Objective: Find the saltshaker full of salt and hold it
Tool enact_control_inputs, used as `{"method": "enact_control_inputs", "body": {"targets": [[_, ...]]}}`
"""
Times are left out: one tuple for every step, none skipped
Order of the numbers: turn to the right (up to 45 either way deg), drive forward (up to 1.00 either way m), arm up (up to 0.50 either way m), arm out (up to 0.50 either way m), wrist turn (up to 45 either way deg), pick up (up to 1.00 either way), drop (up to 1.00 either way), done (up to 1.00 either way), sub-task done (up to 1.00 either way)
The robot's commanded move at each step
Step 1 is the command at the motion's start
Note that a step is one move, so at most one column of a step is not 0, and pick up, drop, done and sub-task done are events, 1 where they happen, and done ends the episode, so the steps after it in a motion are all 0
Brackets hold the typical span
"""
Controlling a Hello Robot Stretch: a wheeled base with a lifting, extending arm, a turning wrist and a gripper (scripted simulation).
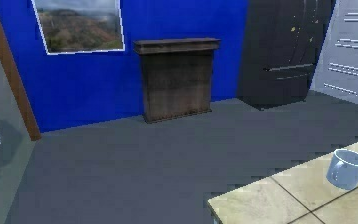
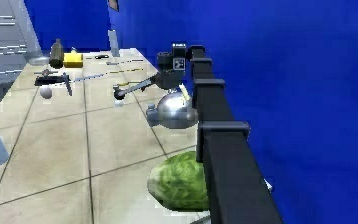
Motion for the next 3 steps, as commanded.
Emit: {"method": "enact_control_inputs", "body": {"targets": [[0.0, 0.00, 0.00, 0.00, 18.0, 0.00, 0.00, 0.00, 0.00], [0.0, 0.00, -0.16, 0.00, 0.0, 0.00, 0.00, 0.00, 0.00], [0.0, 0.00, 0.00, 0.00, 0.0, 1.00, 0.00, 0.00, 0.00]]}}
